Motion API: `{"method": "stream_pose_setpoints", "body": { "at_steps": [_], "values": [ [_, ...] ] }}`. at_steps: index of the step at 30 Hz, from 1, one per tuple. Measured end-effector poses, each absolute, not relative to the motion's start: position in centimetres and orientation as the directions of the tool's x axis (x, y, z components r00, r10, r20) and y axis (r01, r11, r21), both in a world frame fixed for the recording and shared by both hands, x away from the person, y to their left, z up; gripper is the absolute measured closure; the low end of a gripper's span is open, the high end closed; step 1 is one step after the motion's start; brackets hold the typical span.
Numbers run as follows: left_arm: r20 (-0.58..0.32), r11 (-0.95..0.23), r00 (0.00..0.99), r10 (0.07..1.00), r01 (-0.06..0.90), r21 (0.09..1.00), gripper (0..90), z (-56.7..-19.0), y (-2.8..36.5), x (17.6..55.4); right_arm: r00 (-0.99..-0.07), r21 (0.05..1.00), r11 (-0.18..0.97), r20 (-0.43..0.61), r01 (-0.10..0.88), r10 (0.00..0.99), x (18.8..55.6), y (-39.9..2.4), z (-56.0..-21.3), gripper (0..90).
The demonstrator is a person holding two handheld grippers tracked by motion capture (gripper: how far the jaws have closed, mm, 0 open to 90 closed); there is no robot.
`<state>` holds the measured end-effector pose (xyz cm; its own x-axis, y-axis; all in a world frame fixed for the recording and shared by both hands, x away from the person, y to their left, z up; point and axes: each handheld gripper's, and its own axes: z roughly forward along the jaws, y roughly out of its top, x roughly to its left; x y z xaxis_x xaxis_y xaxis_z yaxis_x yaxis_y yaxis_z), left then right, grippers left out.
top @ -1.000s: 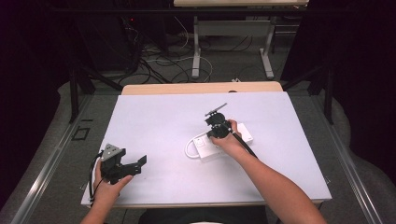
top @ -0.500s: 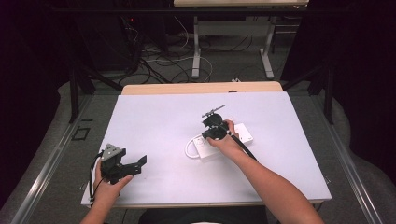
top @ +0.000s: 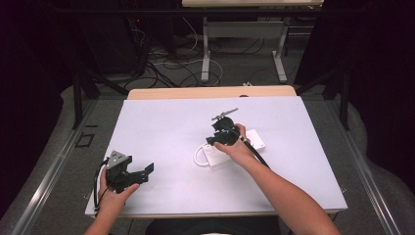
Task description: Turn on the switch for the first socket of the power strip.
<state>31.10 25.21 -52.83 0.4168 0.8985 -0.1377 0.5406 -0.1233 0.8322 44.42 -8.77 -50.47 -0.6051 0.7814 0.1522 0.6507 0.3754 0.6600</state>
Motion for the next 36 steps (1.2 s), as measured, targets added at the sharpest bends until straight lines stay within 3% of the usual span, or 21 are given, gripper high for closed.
{"method": "stream_pose_setpoints", "body": {
  "at_steps": [5,9,20,26,36],
  "values": [
    [-0.14,-0.121,0.415,0.899,0.543,0.831,7.5,-52.8,25.2,31.1,-0.619,0.692,0.351,0.176,0.63,0.766,44.0,-8.5,-49.6,36.5],
    [-0.141,-0.12,0.414,0.899,0.543,0.831,7.5,-52.8,25.2,31.1,-0.634,0.708,0.363,0.154,0.605,0.758,43.7,-8.3,-48.8,30.9],
    [-0.139,-0.121,0.415,0.899,0.543,0.831,7.6,-52.8,25.2,31.0,-0.655,0.727,0.381,0.123,0.571,0.746,42.7,-8.3,-47.3,16.6],
    [-0.14,-0.12,0.414,0.9,0.542,0.832,7.5,-52.9,25.2,31.1,-0.663,0.743,0.408,0.064,0.53,0.746,42.4,-8.9,-46.4,14.5],
    [-0.14,-0.119,0.413,0.9,0.543,0.831,7.6,-52.9,25.2,31.1,-0.652,0.762,0.392,0.052,0.516,0.757,41.9,-10.0,-45.3,5.4]
  ]
}}
